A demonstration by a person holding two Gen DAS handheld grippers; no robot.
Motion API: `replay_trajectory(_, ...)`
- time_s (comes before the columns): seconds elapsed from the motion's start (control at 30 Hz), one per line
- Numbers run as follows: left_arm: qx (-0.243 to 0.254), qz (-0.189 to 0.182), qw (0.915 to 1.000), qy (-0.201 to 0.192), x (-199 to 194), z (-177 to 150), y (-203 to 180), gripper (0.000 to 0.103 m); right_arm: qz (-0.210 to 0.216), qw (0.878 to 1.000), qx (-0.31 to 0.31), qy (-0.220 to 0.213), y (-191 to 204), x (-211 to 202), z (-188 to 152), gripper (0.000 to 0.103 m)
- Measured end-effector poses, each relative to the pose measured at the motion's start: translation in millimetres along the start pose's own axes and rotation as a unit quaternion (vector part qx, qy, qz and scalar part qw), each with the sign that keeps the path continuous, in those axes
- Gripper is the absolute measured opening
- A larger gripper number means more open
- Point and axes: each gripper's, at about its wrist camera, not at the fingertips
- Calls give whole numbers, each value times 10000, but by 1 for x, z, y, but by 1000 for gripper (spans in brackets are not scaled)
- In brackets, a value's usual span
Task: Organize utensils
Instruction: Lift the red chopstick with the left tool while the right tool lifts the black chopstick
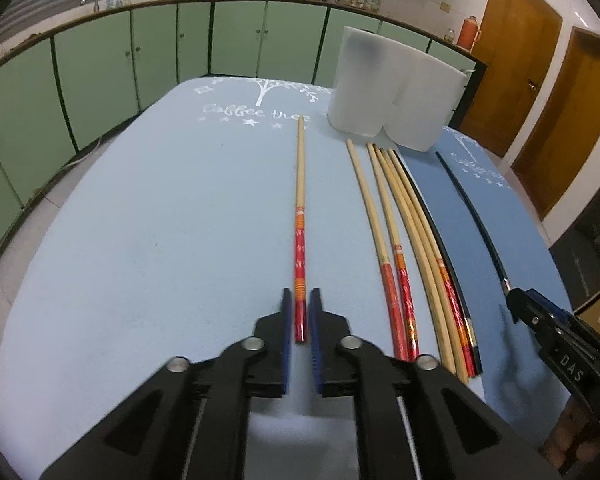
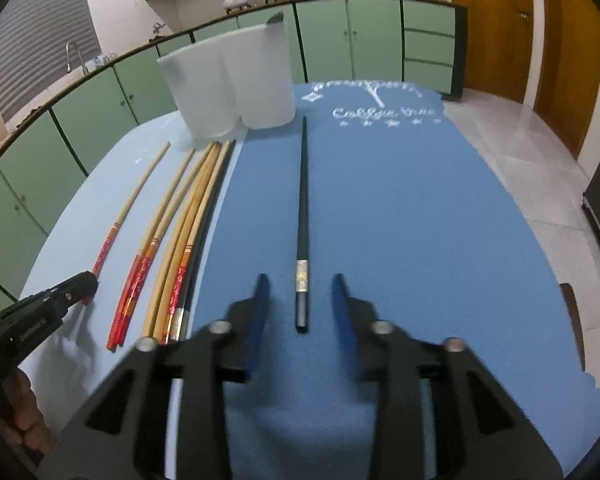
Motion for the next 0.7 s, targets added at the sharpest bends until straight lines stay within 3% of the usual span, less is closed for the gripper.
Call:
replay_trajectory(0.07,64,-28,10000,-53,-5,-4,1,21,41,10000,-49,-26,0,-5,-2,37)
replay_trajectory(0.23,190,-92,9997,-104,-10,-10,-5,26,174,9998,-42,23,-1,-9,-7,37)
replay_trajectory(0.7,294,-91,9994,-139,-7,-10,-6,26,205,9997,-71,73,-4,-9,-12,34)
Point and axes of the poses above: each gripper's, at about its wrist camera, not at the fingertips, and x roughly the way its jaws point, y to its left, z to its top, and after that the axes turned 13 degrees about -y, right-handed
